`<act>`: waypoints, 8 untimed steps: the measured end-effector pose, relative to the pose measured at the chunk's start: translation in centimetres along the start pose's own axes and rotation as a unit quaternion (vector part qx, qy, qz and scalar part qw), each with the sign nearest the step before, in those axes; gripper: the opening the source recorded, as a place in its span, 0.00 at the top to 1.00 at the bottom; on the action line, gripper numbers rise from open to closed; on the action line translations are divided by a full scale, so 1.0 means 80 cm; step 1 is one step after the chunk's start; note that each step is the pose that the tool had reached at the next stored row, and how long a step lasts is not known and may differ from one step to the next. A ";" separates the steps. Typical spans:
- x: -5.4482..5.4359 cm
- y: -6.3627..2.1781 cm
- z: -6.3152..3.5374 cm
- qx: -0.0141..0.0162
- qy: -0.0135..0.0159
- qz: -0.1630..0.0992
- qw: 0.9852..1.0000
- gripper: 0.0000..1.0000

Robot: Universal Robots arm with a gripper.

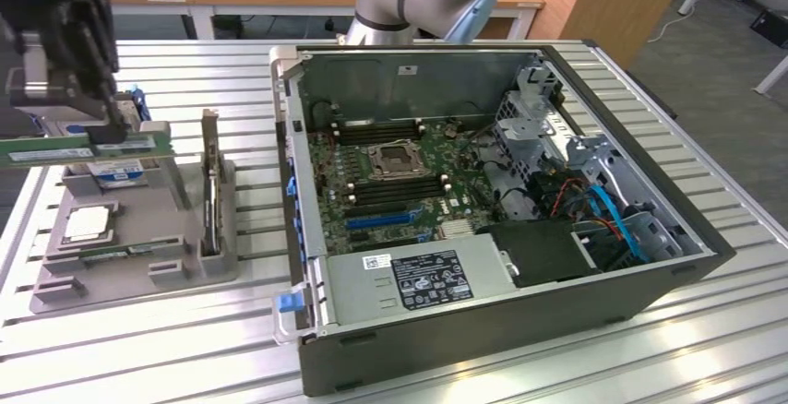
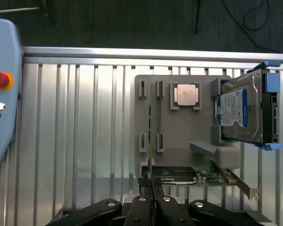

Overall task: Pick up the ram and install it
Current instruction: 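Pick up the ram and move it above insertion slot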

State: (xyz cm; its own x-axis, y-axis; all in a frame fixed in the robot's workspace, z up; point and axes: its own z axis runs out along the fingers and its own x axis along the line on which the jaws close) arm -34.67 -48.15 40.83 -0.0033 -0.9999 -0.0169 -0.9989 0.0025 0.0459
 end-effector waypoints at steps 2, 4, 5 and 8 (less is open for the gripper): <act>0.000 -0.008 0.000 0.000 0.000 -0.001 1.000 0.88; 0.000 -0.016 -0.001 0.000 0.000 -0.001 1.000 0.88; 0.000 -0.019 -0.001 0.000 0.000 -0.001 1.000 0.88; 0.000 -0.032 -0.002 0.000 0.000 -0.002 1.000 0.88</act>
State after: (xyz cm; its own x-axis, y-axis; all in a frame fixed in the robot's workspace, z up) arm -32.12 -48.15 40.84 0.0007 -0.9999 -0.0169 -0.9989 -0.0014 0.0459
